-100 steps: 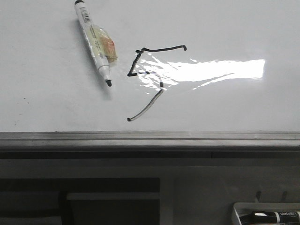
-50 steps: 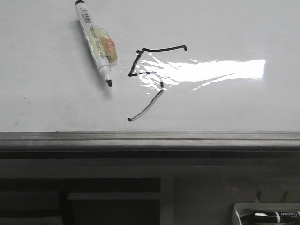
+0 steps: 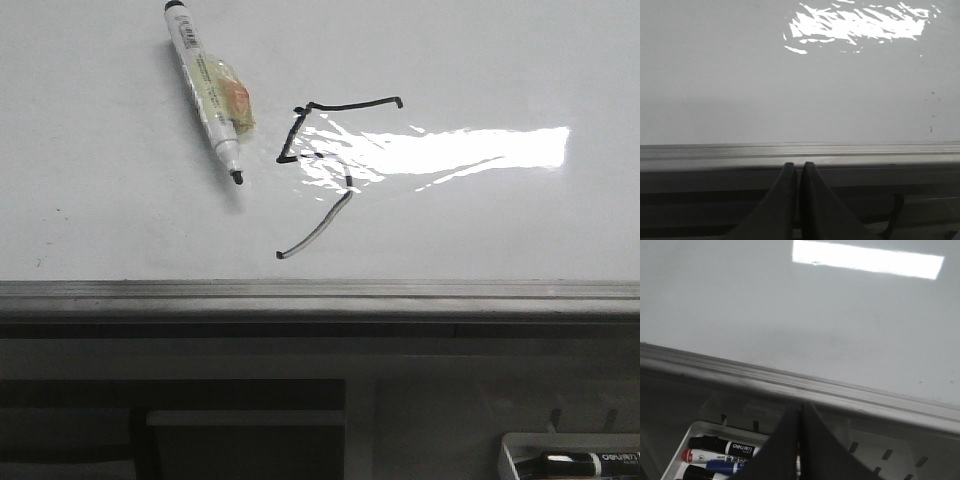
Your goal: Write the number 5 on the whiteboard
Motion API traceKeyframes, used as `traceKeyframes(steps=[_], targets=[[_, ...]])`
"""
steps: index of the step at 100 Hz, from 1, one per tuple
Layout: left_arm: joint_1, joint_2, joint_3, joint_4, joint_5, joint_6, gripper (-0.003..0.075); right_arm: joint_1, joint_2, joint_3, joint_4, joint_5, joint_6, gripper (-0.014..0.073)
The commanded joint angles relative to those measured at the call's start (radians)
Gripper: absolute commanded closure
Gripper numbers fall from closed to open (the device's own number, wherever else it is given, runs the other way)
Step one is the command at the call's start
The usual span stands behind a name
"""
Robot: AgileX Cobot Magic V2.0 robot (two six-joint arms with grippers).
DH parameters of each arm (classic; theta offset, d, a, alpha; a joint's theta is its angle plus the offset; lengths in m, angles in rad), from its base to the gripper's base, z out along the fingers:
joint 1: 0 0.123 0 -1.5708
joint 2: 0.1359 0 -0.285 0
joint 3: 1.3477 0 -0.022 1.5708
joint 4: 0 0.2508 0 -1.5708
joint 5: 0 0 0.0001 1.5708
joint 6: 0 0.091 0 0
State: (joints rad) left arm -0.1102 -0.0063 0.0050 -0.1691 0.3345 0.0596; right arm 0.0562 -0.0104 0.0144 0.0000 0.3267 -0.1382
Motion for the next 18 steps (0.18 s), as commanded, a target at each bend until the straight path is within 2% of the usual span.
traceKeyframes(steps=[1,18], targets=[[0.004,-0.026,0.016,-0.005,-0.057,-0.009,0.0741,-0.005,-0.017,0.024,-0.019,-0.011,-0.002,0.0655],[0.004,-0.026,0.016,-0.005,-0.057,-0.009,0.0741,-0.005,-0.017,0.024,-0.019,-0.011,-0.002,0.0655]])
